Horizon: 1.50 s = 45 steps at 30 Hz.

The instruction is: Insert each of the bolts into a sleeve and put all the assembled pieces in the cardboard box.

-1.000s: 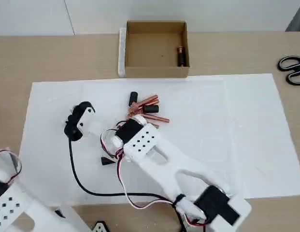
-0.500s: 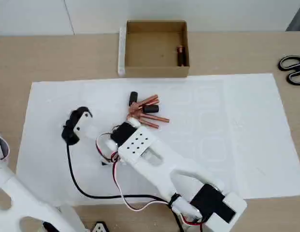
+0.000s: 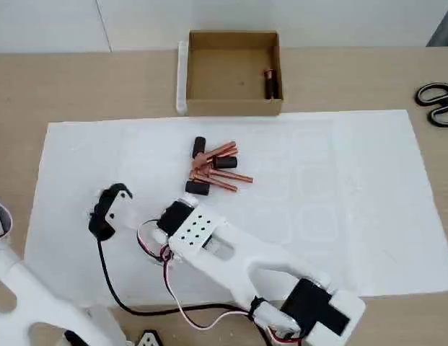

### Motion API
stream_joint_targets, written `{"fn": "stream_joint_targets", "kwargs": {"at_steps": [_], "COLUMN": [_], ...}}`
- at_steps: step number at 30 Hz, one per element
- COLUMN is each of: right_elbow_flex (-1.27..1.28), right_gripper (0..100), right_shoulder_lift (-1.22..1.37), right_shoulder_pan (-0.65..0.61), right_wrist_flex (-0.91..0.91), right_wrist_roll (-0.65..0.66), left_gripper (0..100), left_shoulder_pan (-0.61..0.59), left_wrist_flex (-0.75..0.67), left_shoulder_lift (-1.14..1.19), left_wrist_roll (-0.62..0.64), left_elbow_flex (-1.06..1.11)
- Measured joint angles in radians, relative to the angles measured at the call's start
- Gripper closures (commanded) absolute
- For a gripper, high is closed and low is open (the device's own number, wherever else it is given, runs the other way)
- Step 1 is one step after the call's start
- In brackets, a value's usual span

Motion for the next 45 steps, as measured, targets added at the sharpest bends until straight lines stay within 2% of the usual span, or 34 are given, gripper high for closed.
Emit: {"fn": "stream_joint_targets", "kwargs": {"at_steps": [11, 18, 31, 36, 45], "right_elbow_flex": [0.025, 0.023, -0.014, -0.018, -0.034], "right_gripper": [80.3, 80.2, 80.5, 85.6, 85.9], "right_shoulder_lift": [0.005, 0.095, 0.126, 0.127, 0.129], "right_shoulder_pan": [0.0, 0.002, 0.002, 0.002, 0.037], "right_wrist_flex": [-0.077, -0.117, -0.1, -0.087, -0.071], "right_wrist_roll": [0.0, 0.029, 0.06, 0.061, 0.064], "left_gripper": [88, 88, 88, 88, 88], "left_shoulder_pan": [-0.002, -0.002, -0.002, -0.002, -0.002], "left_wrist_flex": [0.028, 0.037, 0.037, 0.037, 0.037], "left_shoulder_lift": [0.0, 0.0, 0.0, 0.0, 0.0], "left_wrist_roll": [0.0, 0.011, 0.012, 0.012, 0.012], "left_elbow_flex": [0.0, 0.0, 0.0, 0.0, 0.0]}}
